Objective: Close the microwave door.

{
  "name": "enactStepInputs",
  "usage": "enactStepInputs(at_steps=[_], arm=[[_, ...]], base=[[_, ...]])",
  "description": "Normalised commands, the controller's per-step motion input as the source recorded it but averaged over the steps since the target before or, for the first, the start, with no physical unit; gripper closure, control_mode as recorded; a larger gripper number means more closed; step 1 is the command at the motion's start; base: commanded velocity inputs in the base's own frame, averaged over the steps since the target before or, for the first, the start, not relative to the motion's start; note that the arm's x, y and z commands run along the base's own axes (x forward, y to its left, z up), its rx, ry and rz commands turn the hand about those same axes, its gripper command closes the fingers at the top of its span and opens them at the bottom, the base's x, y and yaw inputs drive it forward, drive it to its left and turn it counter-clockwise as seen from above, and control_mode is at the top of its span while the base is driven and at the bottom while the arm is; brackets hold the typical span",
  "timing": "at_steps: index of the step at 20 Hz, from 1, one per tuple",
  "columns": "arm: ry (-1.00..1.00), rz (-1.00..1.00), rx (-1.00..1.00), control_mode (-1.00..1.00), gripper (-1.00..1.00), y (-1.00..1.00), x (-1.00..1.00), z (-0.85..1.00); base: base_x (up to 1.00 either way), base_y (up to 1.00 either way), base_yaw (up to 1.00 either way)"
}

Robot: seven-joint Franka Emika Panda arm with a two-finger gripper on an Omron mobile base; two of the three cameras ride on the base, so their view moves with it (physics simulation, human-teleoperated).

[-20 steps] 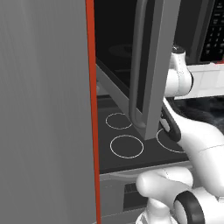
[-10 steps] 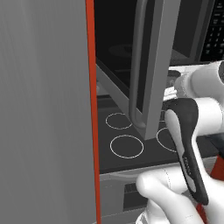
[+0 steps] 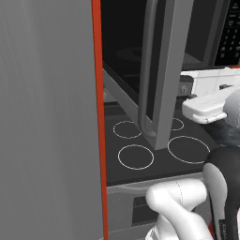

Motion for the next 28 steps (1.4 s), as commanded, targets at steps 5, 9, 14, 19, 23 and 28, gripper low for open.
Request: enactStepInputs(at_steps=[5, 9, 14, 19, 23, 28], arm=[[-0.37, 0.1, 0.01, -1.0, -1.0, 0.01, -1.0, 0.36], [-0.36, 0.15, 0.0, -1.0, -1.0, 0.05, -1.0, 0.16], [-0.05, 0.14, 0.01, -1.0, -1.0, 0.41, -0.49, 0.0], [0.0, 0.02, 0.0, -1.0, -1.0, 0.83, 0.34, -0.18], [0.0, -0.03, 0.0, -1.0, -1.0, 0.46, 0.26, -0.13], [0.01, -0.08, 0.0, -1.0, -1.0, 0.34, 0.21, -0.06]], base=[[0.0, 0.0, 0.0], [0.0, 0.0, 0.0], [0.0, 0.0, 0.0], [0.0, 0.0, 0.0], [0.0, 0.0, 0.0], [0.0, 0.0, 0.0]])
